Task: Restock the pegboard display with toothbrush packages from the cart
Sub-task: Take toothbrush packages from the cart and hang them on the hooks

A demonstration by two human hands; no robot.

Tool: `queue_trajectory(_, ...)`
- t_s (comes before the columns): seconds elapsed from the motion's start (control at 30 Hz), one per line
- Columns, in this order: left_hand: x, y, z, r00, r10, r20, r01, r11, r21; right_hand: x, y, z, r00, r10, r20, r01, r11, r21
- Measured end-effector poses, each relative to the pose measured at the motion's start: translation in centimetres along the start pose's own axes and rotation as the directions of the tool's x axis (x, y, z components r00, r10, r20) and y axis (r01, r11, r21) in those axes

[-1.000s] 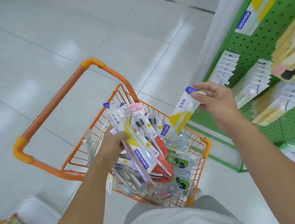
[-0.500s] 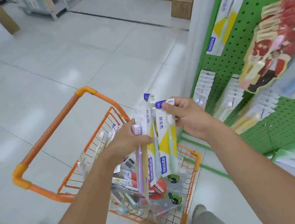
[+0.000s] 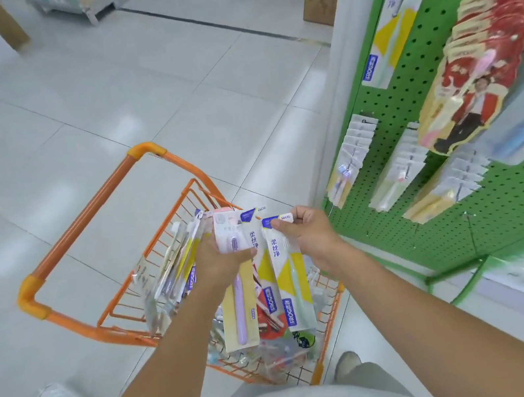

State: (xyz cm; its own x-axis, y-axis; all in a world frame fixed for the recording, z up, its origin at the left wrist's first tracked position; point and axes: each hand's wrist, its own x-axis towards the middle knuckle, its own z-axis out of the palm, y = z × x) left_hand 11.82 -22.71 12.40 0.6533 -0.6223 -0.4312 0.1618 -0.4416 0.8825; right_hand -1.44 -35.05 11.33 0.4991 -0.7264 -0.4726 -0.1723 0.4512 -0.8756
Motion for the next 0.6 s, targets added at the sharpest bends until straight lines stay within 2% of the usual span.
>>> queue_trajectory(0.13,0.0,-4.6,-1.4,0.974,-0.166,-0.151,0.176,0.983,0.050,0.3,3.8,1.6,0.995,0.088,-0.038,-0.093,0.984,-0.150)
queue_trajectory(0.23,-0.2,-4.0,-2.4,0.970,-0.121,-0.212,0.121,0.993,-0.014,0.1,2.7,1.6,0.994,0.090,-0.062,-0.098,0.987,-0.128)
queue_trajectory(0.3,0.0,-1.3,-3.1,0.988,-0.036,-0.148,0.033,0.999,-0.020,-0.1,0.1,0.6,0.998,0.049,-0.035,-0.053,0.993,-0.102)
queue_trajectory(0.43,0.2,5.8,-2.6,0.984,0.128,0.126,-0.123,0.991,-0.049,-1.3,-7.0,-2.3,0.996,-0.088,0.022,0.087,0.996,0.035)
queue_trajectory(0.5,0.4,8.2,-0.7,0.964,0.149,0.221,-0.153,0.988,0.000,-1.9,-10.3,-3.1,0.988,-0.153,-0.002,0.151,0.978,0.141)
queue_trajectory(0.6,0.2,10.9,3.1,0.940,0.225,0.257,-0.225,0.974,-0.029,-2.3,-13.9,-3.8,0.967,-0.231,-0.105,0.251,0.931,0.266)
